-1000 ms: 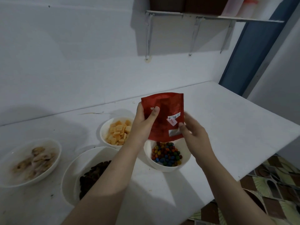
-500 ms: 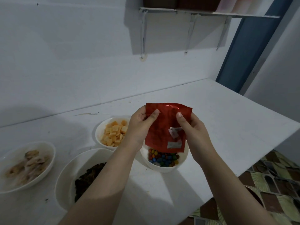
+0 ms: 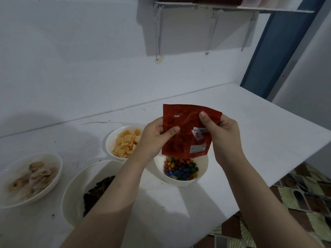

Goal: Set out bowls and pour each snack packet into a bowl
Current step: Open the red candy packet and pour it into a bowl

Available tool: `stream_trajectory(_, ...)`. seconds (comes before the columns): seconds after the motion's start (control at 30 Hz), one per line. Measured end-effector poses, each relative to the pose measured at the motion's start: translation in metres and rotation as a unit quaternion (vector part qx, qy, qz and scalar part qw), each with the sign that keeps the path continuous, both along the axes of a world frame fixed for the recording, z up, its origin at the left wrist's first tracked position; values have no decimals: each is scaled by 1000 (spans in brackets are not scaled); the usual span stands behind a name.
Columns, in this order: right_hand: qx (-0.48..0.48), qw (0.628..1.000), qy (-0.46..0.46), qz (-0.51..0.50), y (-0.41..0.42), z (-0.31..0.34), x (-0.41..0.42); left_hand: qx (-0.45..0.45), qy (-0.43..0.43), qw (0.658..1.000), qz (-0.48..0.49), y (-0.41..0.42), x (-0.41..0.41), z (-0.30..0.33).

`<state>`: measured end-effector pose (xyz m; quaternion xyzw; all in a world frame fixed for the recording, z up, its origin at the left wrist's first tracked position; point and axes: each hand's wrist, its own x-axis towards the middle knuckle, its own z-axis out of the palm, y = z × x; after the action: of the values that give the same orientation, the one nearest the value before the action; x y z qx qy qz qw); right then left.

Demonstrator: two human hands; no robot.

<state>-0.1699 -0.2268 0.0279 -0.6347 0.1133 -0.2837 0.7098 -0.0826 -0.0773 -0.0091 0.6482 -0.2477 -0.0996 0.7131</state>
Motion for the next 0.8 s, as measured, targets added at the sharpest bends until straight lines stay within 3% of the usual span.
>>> stream_trajectory(0.57, 53, 998, -13, -30, -9, -1, 1, 212, -54, 971, -94, 12, 27, -4)
stream_trajectory(0.63, 41, 999, -9, -29, -12, 0, 2, 179, -55, 978, -94, 9, 25, 3)
stream_trajectory(0.8, -10, 1000, 13, 11, -7, -9, 3, -33, -10, 999, -6, -9, 18, 20)
